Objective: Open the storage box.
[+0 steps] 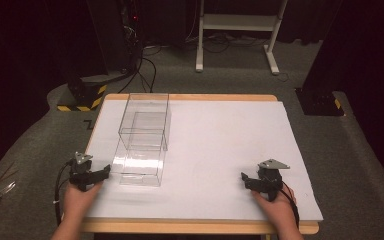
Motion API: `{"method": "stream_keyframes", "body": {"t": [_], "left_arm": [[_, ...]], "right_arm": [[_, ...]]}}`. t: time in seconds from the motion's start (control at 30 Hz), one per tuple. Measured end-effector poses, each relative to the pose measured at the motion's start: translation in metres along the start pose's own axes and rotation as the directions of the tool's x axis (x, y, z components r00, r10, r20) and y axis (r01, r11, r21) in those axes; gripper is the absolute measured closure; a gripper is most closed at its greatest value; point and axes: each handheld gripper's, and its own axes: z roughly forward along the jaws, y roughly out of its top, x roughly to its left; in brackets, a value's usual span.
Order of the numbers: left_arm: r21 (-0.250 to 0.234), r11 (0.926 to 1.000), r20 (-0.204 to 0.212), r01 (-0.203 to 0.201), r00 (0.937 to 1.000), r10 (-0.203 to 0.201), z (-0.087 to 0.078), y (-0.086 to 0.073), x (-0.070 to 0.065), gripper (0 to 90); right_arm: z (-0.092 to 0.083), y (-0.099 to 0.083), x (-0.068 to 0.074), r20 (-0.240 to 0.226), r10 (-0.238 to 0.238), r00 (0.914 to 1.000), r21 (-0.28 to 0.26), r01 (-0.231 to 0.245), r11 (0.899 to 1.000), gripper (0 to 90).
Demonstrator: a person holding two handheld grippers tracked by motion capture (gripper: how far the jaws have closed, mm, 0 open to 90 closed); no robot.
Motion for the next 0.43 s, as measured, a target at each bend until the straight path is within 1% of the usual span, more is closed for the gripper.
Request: {"method": "stream_keyframes", "body": {"t": [0.43], "left_arm": [[-0.001,1.0000,0.001,-0.001,1.0000,0.001,-0.0001,-0.0002,0.0000,21.2]], "right_arm": [[0.0002,0.0001,0.0004,0.004,-0.007,1.0000,0.002,0.007,1.000,21.8]]}}
